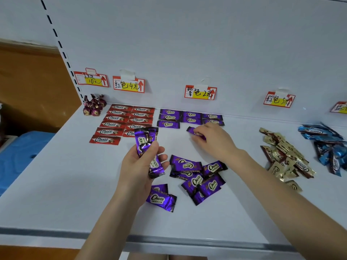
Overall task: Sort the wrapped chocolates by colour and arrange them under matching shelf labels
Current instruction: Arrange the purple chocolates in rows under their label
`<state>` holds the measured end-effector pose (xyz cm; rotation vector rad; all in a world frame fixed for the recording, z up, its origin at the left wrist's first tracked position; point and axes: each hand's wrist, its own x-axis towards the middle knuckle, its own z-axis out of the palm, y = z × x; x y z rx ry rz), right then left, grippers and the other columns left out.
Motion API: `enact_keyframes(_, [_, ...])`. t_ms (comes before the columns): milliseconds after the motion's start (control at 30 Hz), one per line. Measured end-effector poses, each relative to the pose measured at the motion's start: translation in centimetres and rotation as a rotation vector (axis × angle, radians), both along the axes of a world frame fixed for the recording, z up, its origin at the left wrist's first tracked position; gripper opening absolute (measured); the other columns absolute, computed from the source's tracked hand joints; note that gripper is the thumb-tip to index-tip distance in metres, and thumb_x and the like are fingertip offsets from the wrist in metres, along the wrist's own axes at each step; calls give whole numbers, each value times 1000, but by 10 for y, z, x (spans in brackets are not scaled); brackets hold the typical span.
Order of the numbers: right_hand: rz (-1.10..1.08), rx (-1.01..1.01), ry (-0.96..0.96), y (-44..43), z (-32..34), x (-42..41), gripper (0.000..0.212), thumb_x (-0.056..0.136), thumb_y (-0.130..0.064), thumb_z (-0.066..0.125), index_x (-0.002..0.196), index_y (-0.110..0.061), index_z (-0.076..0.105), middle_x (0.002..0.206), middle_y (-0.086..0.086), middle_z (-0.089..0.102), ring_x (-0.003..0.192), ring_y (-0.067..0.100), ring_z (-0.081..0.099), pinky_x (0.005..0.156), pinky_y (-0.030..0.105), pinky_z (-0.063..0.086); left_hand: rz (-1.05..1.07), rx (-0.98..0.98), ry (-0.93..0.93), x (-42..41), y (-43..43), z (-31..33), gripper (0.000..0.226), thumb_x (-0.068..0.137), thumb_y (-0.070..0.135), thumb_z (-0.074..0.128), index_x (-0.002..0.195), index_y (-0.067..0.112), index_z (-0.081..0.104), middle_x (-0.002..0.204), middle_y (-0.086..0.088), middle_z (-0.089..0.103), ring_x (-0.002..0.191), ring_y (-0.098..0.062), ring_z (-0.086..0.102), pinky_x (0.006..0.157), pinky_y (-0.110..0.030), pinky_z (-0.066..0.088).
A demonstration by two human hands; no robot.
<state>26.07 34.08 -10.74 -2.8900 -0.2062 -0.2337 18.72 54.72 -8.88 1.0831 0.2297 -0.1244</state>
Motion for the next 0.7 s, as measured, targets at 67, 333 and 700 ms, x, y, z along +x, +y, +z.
enact_keyframes(67, [17, -10, -2, 2, -5, -1, 33, 96, -32, 44, 121, -15, 57, 114, 7, 53, 110, 22, 45, 82, 31, 40, -1, -2, 4, 0, 0, 0, 8, 85, 20, 60, 88, 13, 60, 68, 2, 70, 59, -10, 67, 51, -21, 53])
enact_keyframes(333, [67, 6, -27, 7, -8, 9, 35, 96, -32, 42, 125, -14, 55, 121, 6, 53, 113, 23, 42, 88, 30, 37, 26, -4, 23, 2, 4, -1, 6, 85, 20, 61, 89, 15, 61, 67, 2, 70, 60, -9, 67, 51, -21, 54])
enact_keyframes(700, [79, 4, -18, 8, -9, 12, 37, 97, -30, 41, 129, -14, 50, 130, 6, 49, 119, 22, 40, 94, 31, 36, -6, -87, 111, 3, 5, 2, 9, 89, 19, 58, 94, 12, 60, 72, -4, 71, 61, -10, 68, 51, -23, 54])
